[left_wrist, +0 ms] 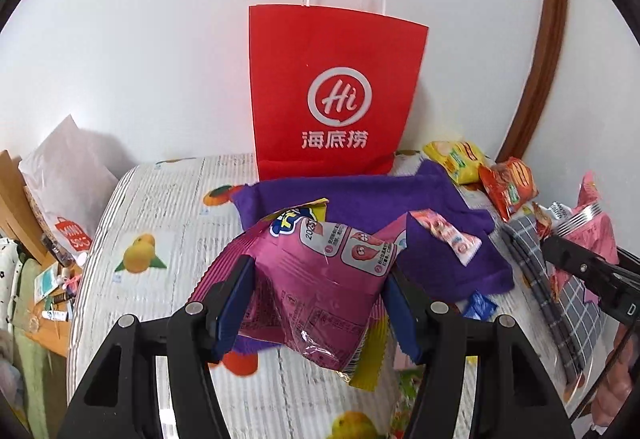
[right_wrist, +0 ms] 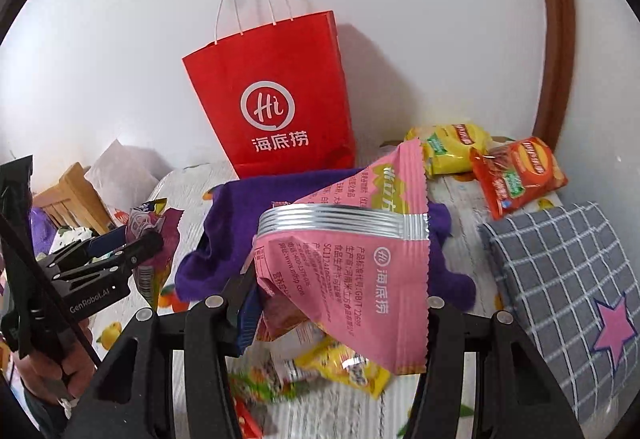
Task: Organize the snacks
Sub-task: 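Lift both packets and carry them over the purple towel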
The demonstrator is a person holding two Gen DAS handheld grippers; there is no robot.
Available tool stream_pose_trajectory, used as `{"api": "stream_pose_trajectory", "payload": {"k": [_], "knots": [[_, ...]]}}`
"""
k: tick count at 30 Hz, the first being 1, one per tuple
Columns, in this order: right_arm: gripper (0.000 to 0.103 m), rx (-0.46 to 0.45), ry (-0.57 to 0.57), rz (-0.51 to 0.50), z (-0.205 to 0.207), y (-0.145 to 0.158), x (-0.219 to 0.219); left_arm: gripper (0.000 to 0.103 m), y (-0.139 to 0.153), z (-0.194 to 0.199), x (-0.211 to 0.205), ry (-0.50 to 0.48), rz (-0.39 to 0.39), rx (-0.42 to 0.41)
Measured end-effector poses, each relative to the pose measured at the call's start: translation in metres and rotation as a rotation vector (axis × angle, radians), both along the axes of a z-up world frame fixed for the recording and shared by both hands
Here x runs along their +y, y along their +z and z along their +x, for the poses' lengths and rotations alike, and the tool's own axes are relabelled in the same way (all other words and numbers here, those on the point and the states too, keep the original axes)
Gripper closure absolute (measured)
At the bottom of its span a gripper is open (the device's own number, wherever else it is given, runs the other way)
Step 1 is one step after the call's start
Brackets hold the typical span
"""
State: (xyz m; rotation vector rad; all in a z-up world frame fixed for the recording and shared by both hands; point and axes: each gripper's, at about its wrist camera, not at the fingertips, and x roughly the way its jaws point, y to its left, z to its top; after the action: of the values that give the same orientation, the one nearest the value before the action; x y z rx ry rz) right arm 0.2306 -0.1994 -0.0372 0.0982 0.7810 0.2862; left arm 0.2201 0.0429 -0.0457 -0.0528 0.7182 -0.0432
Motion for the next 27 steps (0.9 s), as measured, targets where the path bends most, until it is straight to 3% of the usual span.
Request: {"api": "stream_pose_trajectory", "payload": {"k": [4,15,22,27], "knots": [[0.05,0.03,0.038,0.06,0.03,0.001,0.003,0.043,0.005,0.022,0.005,0.023,-0.02,-0.004],[0.05,0.019,0.057,0.054,0.09,0.005,0.027,0.042,0.002,0.077,0.008,0.05,-0.05,0.004],[0.05,0.046,0.067,0.064,0.117,-0.014,0.036,0.042,-0.023,0.098,0.017,0.066,-0.049,0.059],[0.05,0.055,0.08,0.017,0.12,-0.022,0.04,0.042,-0.036,0.102,0.022,0.067,-0.065,0.091]]}}
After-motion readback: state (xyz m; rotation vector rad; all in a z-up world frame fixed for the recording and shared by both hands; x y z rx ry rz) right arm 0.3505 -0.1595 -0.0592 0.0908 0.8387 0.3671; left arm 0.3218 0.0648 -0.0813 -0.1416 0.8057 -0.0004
